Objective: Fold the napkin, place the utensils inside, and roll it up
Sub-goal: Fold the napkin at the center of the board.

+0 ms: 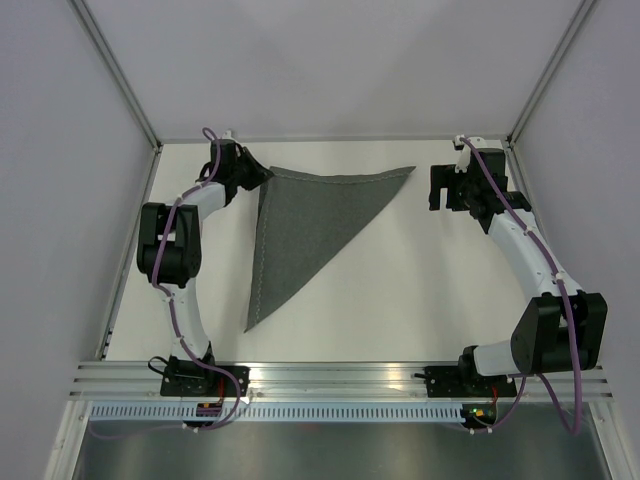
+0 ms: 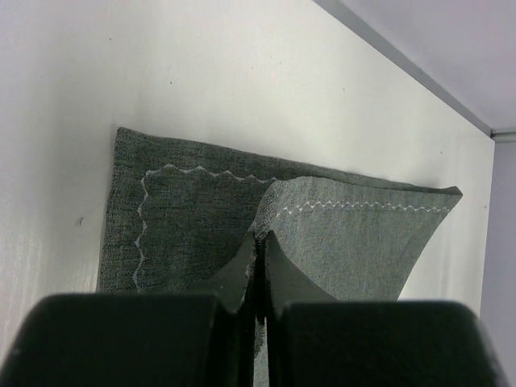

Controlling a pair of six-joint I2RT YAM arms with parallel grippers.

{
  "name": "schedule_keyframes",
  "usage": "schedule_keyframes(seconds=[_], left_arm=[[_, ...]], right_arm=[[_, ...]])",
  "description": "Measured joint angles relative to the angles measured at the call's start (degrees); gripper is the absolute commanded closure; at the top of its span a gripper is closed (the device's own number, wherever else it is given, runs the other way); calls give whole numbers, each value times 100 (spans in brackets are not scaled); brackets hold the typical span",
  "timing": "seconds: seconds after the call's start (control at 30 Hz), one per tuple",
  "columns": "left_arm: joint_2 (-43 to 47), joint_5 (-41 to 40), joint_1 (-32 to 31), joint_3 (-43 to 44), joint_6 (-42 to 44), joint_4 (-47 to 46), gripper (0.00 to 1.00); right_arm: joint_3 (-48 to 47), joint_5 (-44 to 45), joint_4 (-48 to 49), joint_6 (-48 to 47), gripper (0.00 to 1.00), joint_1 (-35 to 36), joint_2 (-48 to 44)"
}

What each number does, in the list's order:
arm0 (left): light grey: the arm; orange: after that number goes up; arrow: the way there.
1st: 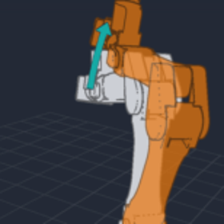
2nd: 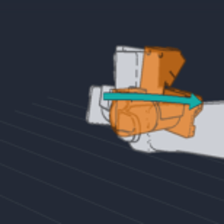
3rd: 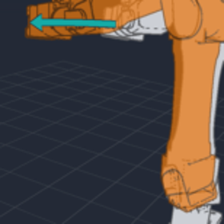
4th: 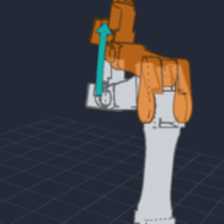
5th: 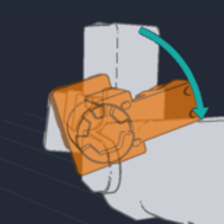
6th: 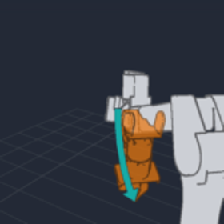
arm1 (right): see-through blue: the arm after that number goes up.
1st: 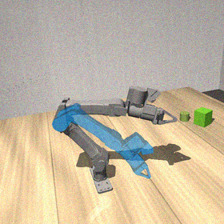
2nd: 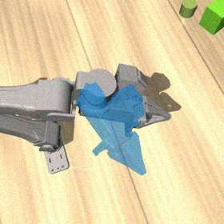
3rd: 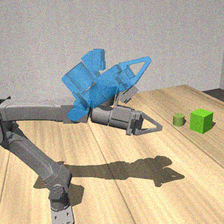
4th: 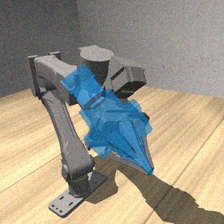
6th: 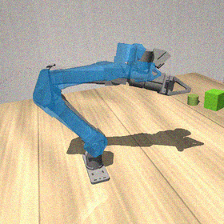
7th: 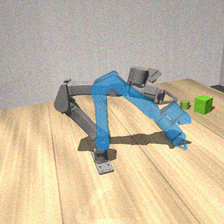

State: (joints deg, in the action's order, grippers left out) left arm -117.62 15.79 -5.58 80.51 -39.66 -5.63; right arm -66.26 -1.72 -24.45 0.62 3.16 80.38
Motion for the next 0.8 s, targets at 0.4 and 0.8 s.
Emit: schedule_keyframes(seconds=[0.4,0.8], left_arm=[[-92,85,59,173,0,-2,98],[-184,85,122,173,0,4,98]], right_arm=[[0,0,2,0,2,2,2],[0,0,0,0,2,13,33]])
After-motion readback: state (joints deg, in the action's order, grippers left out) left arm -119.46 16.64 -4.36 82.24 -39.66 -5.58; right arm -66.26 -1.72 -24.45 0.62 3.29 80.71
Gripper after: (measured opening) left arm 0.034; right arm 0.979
